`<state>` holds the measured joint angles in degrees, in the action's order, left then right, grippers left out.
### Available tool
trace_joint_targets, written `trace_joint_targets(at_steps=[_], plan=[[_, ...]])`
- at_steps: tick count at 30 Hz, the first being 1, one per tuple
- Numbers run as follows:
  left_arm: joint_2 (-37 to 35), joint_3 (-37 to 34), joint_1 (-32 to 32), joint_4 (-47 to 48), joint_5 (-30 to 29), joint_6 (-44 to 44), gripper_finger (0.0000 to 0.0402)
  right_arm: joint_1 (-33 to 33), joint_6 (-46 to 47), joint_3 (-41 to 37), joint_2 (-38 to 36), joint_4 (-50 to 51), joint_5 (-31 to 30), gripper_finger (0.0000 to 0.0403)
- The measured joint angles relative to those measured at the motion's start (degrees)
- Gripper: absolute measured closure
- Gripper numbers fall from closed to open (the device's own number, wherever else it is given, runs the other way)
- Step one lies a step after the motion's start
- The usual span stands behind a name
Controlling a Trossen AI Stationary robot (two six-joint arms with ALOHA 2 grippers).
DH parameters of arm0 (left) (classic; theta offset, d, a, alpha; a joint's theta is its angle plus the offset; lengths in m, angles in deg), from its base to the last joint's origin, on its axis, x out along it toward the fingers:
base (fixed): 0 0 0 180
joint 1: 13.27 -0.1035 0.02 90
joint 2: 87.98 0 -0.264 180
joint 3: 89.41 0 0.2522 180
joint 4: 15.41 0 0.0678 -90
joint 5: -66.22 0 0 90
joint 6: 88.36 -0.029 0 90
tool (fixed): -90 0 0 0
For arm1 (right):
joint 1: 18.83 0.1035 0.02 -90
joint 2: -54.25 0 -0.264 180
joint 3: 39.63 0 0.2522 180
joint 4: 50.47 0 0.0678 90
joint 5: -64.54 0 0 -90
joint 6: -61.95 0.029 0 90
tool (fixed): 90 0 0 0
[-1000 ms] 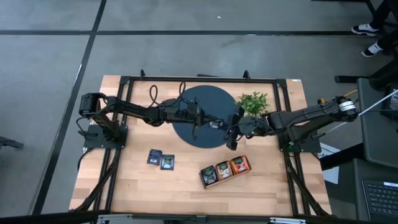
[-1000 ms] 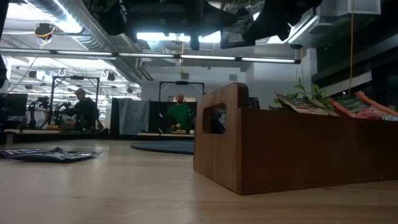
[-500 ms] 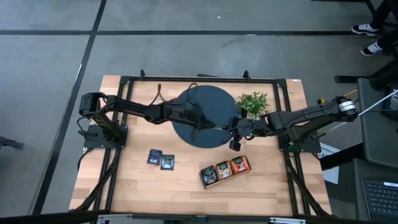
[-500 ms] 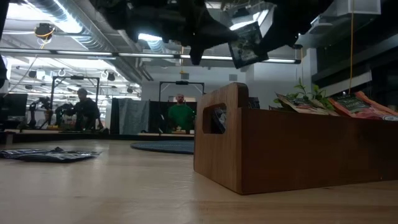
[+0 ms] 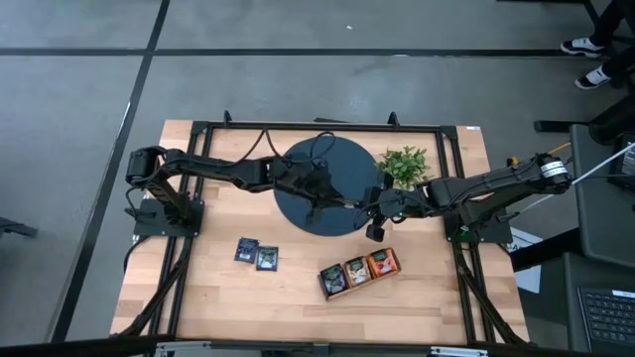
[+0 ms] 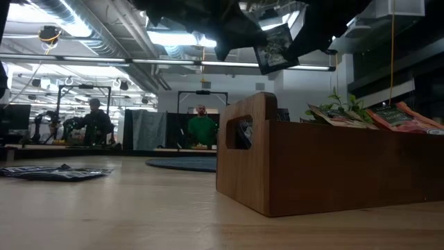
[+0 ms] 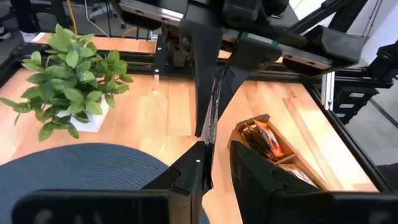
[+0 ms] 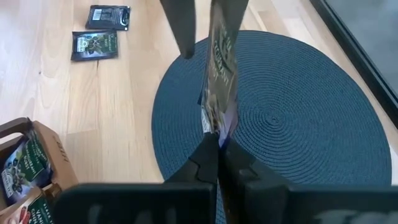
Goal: Pick & Place Tea
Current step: Put the purple tea bag into the left section of the wooden organizer
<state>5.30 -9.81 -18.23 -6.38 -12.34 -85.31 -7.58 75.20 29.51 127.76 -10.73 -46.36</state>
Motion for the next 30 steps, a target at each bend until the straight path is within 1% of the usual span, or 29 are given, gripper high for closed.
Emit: trace_joint_targets(at_steps=[4, 9, 11, 14, 16, 20, 22, 24, 25, 27, 30], plan=[[0.0, 0.0, 0.2, 0.3, 0.1, -0.8, 0.0333, 0.0, -0.1, 0.0, 0.0, 0.0, 0.0, 0.0398], [0.0, 0.0, 0.2, -0.5, 0.2, -0.8, 0.0346, 0.0, -0.1, -0.3, 0.0, -0.8, 0.0, 0.0398], [0.0, 0.0, 0.4, -0.7, 0.3, -0.9, 0.0358, 0.0, -0.2, -0.7, 0.0, -1.6, 0.0, 0.0398], [0.0, 0.0, 0.8, -0.6, 0.2, -0.7, 0.0389, 0.0, -0.3, -1.5, 0.0, -2.7, 0.1, 0.0398], [0.1, 0.0, 1.2, -0.6, 0.0, 0.6, 0.0396, 0.0, -0.2, -1.9, 0.0, -2.9, 0.1, 0.0395], [0.1, 0.0, 2.4, -0.2, -0.6, 5.1, 0.0399, 0.0, 0.8, -2.2, 0.0, -2.8, 0.1, 0.0370], [0.1, 0.1, 3.5, 1.3, -2.9, 7.3, 0.0399, 0.0, 1.5, -2.3, 0.0, -2.1, 0.1, 0.0351], [0.1, 0.1, 4.7, 4.1, -6.5, 9.2, 0.0399, 0.0, 1.6, -2.3, 0.0, -1.8, 0.2, 0.0331], [0.1, 0.1, 5.3, 5.5, -7.9, 10.1, 0.0399, 0.0, 1.6, -2.3, 0.0, -1.7, 1.2, 0.0322], [0.1, 0.1, 6.6, 7.1, -9.9, 12.0, 0.0400, 0.1, 1.8, -2.3, 0.0, -1.3, 5.2, 0.0303], [0.1, 0.1, 8.4, 7.7, -10.3, 15.9, 0.0399, 0.2, 3.2, -2.3, 0.0, -1.2, 12.6, 0.0279]])
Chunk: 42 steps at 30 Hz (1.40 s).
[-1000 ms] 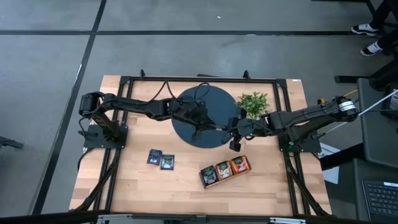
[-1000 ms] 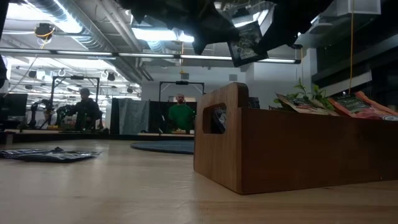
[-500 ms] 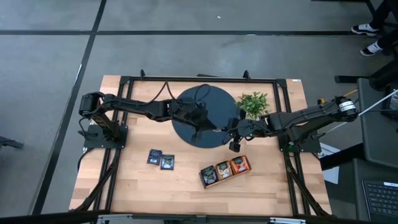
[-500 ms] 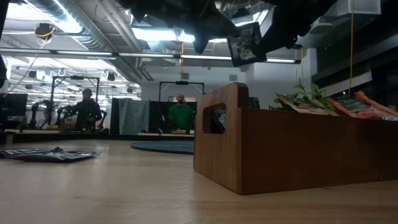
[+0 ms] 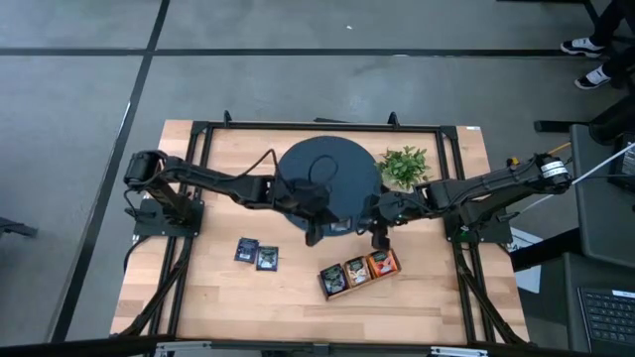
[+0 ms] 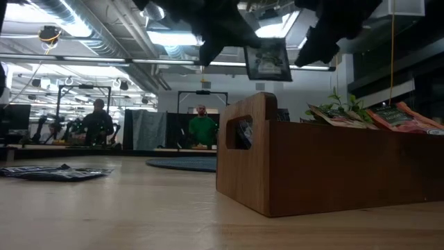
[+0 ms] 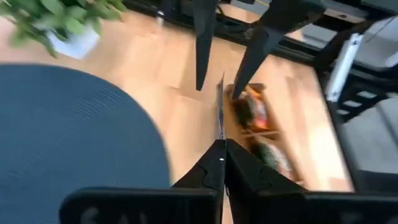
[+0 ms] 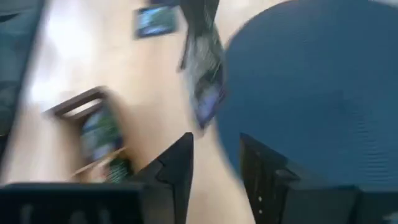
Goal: Pick & Place Tea
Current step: Put the purple tea bag into the left section of the wooden organizer
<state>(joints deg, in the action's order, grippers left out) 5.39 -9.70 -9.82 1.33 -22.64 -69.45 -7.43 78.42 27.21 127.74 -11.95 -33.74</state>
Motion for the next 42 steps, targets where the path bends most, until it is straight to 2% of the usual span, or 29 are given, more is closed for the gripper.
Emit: trace_joint_targets(at_steps=[4, 6, 9, 18, 25, 33, 36, 42], plan=[[0.0, 0.0, 3.2, -0.4, 0.0, 6.0, 0.0400, 0.0, 2.7, 0.0, -0.2, 1.5, 8.4, 0.0261], [0.0, 0.0, 5.0, -0.3, -0.2, 9.2, 0.0399, 0.1, 4.7, 0.0, -0.2, 2.6, 9.9, 0.0259], [0.0, 0.0, 8.4, 0.3, -3.7, 12.5, 0.0400, 0.1, 7.0, 0.0, -0.2, 5.6, 9.8, 0.0258], [2.7, 0.0, 17.8, -2.1, -16.4, 20.9, 0.0399, 0.1, 7.5, 0.0, -0.2, 10.5, 0.5, 0.0257], [8.3, -0.1, 19.9, -5.3, -19.8, 26.4, 0.0399, 0.1, 10.4, 0.0, -0.2, 10.3, -5.9, 0.0257], [8.8, -0.1, 21.0, -4.2, -21.5, 31.4, 0.0399, 0.1, 15.5, 0.0, -0.2, 10.3, -11.6, 0.0257], [8.8, -0.1, 21.7, -3.6, -20.8, 33.8, 0.0399, 0.1, 16.3, -0.1, -0.2, 10.2, -13.0, 0.0257], [8.8, -0.1, 23.0, -2.3, -25.3, 35.1, 0.0399, 0.1, 16.3, -2.9, -0.1, 8.4, -13.2, 0.0257]])
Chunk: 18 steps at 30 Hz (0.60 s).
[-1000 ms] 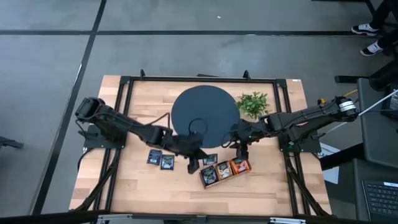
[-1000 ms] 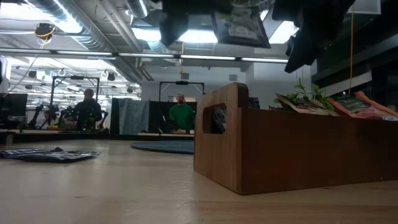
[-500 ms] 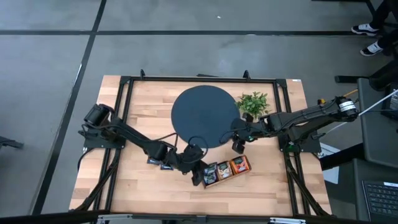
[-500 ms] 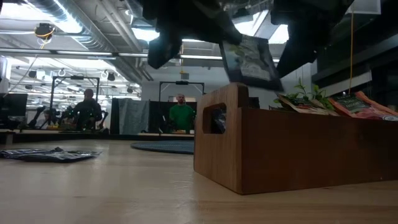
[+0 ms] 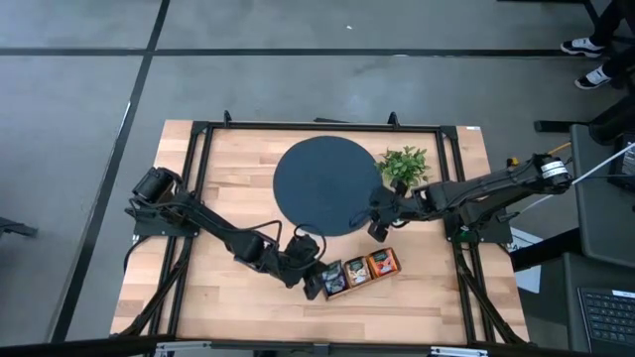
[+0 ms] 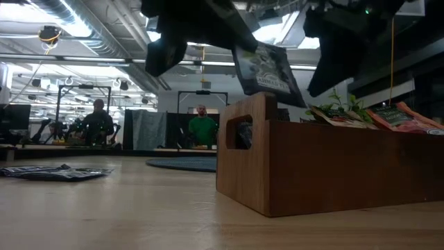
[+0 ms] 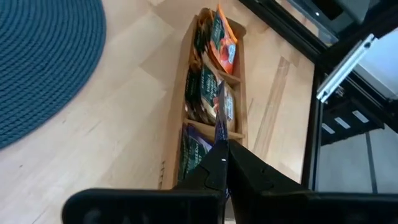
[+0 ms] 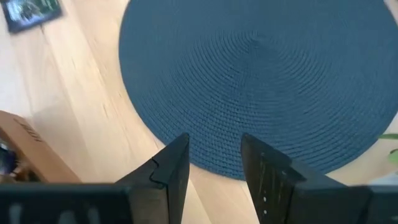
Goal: Pick & Place Tea
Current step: Put the purple tea bag into the left section of the wooden organizer
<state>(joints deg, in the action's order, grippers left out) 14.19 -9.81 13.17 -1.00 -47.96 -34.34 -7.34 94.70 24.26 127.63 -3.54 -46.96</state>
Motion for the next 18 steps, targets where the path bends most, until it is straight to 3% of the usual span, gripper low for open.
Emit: trace_joint_targets(at_steps=[18], plan=[[4.3, 0.0, -1.9, -0.7, -0.3, 0.9, 0.0393, -0.1, -3.3, -3.0, 0.0, -6.4, 0.1, 0.0257]])
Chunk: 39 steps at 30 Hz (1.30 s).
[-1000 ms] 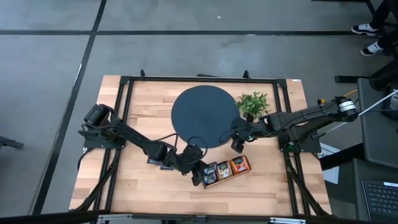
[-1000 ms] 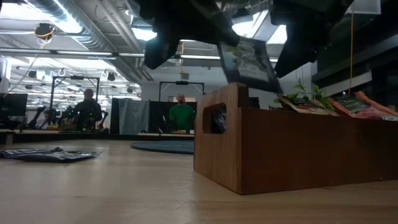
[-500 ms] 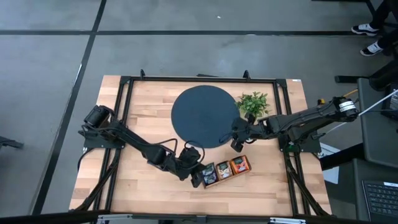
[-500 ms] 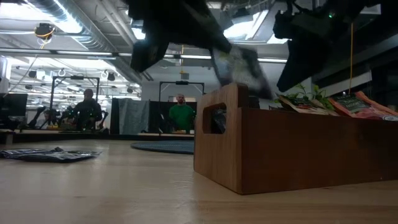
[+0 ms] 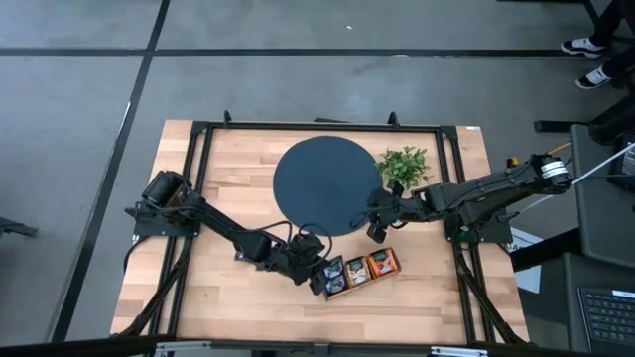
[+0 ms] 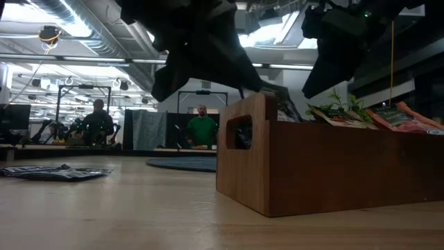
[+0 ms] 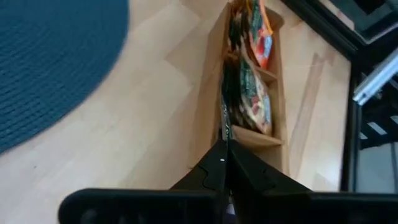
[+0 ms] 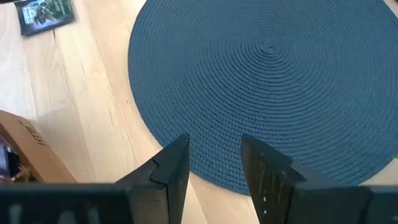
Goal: Pick & Place Tea
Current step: Put the purple tea bag into the left section of the wooden organizer
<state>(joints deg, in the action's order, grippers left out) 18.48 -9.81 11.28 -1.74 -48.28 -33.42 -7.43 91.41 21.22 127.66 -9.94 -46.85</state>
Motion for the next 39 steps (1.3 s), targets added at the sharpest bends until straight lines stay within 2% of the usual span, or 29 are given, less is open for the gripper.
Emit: trace_joint_targets(at_steps=[5, 11, 23, 27, 34, 39], plan=[[0.0, 0.0, 0.0, 0.3, 4.1, -0.1, 0.0389, 0.0, -0.9, 0.0, 0.0, 0.0, 0.0, 0.0257], [0.0, 0.0, 0.0, 0.3, 4.1, -1.1, 0.0383, 0.0, -1.5, 0.0, 0.0, 0.0, 0.0, 0.0257], [0.0, 0.0, -0.2, 0.3, 4.2, -5.7, 0.0306, 0.0, -1.5, 0.0, 0.0, 0.0, 0.0, 0.0257], [-1.0, 0.0, -0.9, 1.8, 7.0, -8.5, 0.0297, 0.0, -2.9, 0.0, 0.0, -1.6, 0.0, 0.0257], [-6.3, 0.0, -1.8, 20.5, 5.4, -6.1, 0.0304, 0.0, -6.2, 0.1, 0.0, -8.9, 0.0, 0.0257], [-6.6, -0.1, -0.6, 31.7, 6.4, -1.6, 0.0306, 0.1, -8.9, 0.1, 1.6, -15.2, 1.1, 0.0257]])
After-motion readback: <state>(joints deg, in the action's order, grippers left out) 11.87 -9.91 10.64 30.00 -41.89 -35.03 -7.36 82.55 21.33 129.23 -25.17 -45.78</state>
